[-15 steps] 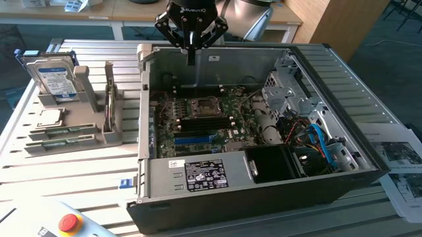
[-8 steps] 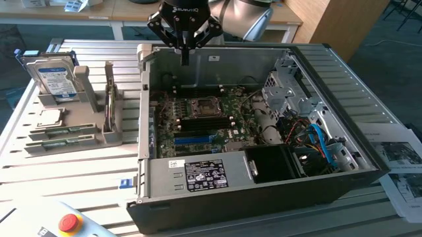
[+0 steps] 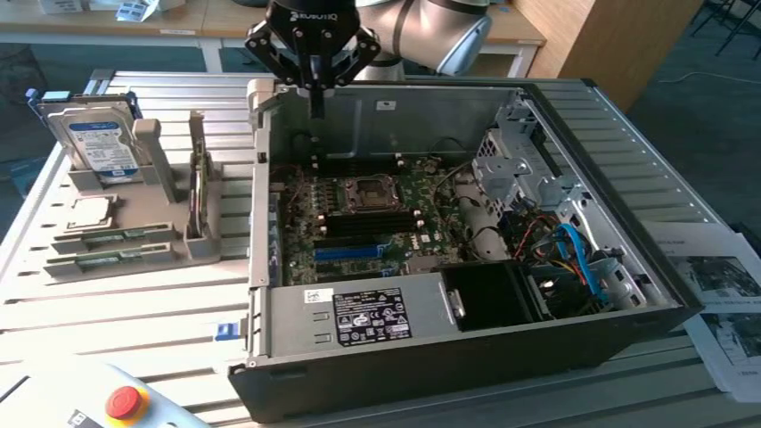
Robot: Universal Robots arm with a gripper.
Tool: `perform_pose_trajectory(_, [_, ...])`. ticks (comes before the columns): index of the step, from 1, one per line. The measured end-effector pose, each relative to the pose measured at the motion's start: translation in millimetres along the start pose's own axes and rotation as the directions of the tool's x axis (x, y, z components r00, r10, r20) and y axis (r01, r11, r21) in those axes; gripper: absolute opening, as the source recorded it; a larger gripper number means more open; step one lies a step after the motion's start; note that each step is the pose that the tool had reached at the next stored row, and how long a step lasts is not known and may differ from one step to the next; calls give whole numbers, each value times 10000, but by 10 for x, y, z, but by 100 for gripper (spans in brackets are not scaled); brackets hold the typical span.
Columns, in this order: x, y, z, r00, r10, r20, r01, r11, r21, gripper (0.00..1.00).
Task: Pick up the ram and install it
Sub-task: 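Reach for the ram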
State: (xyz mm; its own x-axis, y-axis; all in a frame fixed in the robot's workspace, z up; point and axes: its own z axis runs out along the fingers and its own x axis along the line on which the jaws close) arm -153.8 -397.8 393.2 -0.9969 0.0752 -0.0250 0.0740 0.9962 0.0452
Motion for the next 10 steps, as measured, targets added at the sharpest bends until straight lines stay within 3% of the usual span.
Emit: perform_pose_trajectory(10, [270, -16, -8, 10000, 1, 14, -1, 10000, -1, 10])
